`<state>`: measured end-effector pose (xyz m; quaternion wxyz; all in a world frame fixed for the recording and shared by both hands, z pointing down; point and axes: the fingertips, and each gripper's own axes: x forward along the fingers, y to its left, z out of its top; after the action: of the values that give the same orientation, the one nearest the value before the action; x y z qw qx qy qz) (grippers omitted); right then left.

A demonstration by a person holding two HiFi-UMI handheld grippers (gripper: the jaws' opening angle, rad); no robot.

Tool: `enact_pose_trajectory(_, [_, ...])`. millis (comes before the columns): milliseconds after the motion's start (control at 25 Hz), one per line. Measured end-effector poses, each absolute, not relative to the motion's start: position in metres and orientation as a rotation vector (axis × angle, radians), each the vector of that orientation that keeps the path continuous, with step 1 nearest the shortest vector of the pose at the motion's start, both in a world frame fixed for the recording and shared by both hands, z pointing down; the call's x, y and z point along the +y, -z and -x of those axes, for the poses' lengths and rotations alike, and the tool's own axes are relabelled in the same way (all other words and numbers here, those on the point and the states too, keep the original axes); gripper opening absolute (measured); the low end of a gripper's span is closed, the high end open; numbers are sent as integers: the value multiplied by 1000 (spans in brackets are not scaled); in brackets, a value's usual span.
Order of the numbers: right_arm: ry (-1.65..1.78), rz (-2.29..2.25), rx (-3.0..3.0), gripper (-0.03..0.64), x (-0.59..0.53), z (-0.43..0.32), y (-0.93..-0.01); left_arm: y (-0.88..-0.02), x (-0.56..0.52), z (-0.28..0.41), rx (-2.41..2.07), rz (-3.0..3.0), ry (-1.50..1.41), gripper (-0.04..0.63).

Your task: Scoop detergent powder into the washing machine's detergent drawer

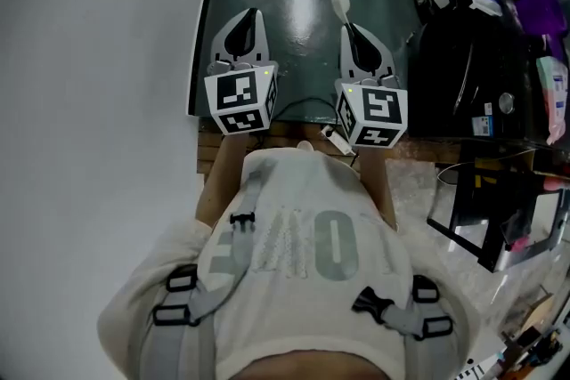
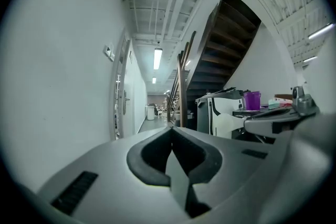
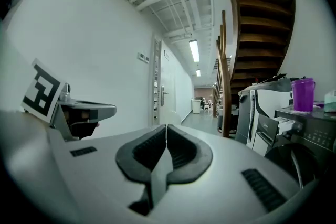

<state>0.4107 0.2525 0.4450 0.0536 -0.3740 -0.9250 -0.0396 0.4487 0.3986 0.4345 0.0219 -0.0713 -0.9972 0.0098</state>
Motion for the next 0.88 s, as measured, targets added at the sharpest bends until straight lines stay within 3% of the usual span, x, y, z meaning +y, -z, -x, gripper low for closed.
enact_pose_trajectory(440, [37, 1106, -2783, 9, 238, -394, -461, -434, 388, -449, -3079, 223, -13, 21])
enact_pose_trajectory(880, [73, 1065, -2824, 11, 249, -305, -458, -424, 403, -355, -3127, 162, -47, 21])
